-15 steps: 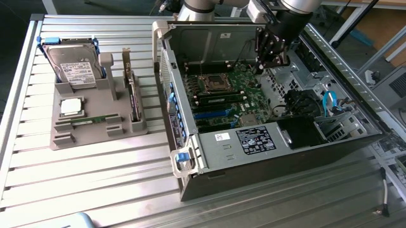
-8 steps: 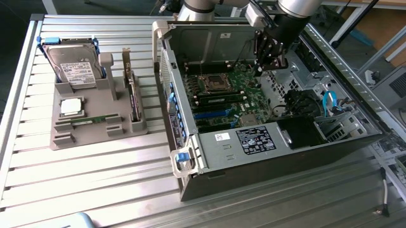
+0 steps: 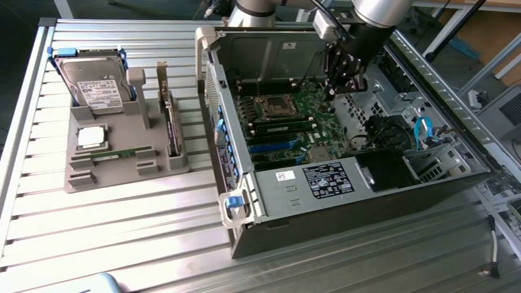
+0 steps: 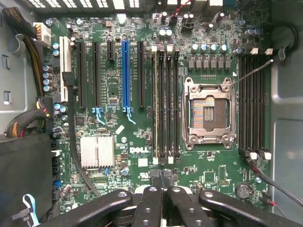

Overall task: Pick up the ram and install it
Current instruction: 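Press down the ram until it locks into place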

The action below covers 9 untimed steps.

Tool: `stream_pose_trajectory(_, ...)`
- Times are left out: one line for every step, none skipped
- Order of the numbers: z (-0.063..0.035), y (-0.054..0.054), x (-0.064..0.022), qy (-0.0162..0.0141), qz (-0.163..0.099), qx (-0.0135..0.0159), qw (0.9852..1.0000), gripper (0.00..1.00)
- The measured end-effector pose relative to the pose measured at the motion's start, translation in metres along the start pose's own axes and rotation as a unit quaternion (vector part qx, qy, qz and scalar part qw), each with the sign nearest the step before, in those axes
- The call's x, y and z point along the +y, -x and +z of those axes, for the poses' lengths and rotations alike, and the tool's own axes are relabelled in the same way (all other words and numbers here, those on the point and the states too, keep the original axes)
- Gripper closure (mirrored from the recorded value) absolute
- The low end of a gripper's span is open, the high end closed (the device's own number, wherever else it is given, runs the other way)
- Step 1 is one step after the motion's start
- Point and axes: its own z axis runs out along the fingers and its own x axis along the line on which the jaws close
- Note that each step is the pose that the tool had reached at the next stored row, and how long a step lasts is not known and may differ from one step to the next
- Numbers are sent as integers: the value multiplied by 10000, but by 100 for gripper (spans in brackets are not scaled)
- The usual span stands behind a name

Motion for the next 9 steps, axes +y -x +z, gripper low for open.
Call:
stream_pose_trajectory(8,0,0,0,0,0,10000,89)
stream_pose_trajectory(18,0,-1,0,0,0,10000,89)
stream_pose_trajectory(31,-1,-1,0,0,0,10000,89)
stream_pose_trajectory(41,-1,-1,0,0,1,10000,89)
stream_pose_trajectory(51,-1,-1,0,0,0,10000,89)
stream_pose_trajectory(59,-2,-1,0,0,1,10000,89)
stream_pose_trajectory(69,-2,-2,0,0,0,10000,89)
stream_pose_trajectory(77,-2,-2,0,0,0,10000,89)
stream_pose_trajectory(86,-3,-2,0,0,0,10000,89)
